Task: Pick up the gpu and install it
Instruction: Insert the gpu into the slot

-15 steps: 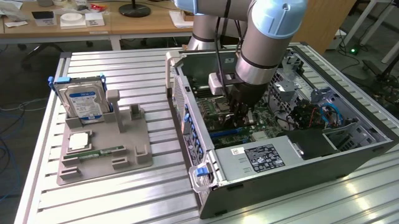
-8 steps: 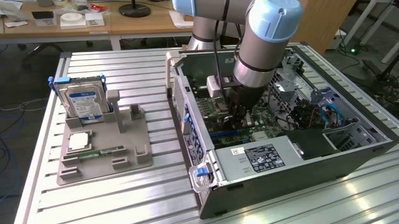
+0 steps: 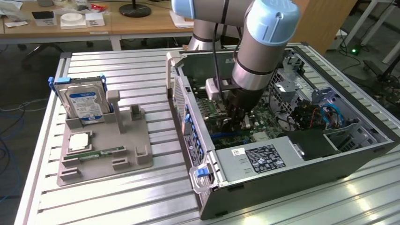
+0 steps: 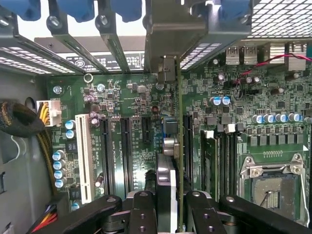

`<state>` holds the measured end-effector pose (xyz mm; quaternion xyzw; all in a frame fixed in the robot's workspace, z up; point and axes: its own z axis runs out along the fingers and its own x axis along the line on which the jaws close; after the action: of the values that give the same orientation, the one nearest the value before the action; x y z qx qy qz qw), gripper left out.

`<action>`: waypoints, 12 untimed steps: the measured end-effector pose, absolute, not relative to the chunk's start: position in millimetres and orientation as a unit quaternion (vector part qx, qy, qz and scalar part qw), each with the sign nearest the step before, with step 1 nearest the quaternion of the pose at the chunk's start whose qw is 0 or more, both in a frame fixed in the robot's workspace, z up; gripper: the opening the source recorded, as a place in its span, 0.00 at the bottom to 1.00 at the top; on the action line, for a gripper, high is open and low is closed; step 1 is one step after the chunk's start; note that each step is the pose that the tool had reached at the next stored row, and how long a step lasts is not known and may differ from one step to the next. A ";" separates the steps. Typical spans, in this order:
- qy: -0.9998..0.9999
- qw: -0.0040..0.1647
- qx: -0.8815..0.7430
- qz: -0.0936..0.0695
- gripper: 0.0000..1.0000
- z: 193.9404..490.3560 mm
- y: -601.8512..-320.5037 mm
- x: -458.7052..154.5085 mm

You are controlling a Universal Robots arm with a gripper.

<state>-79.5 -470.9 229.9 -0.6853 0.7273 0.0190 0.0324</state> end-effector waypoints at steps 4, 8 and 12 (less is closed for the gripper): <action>0.727 0.032 -0.685 0.019 0.28 228.5 -470.9 -79.7; 0.727 0.032 -0.685 0.019 0.28 228.4 -470.9 -79.6; 0.727 0.032 -0.685 0.019 0.28 228.4 -470.9 -77.7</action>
<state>-77.7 -470.9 228.4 -0.6853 0.7274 0.0194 0.0316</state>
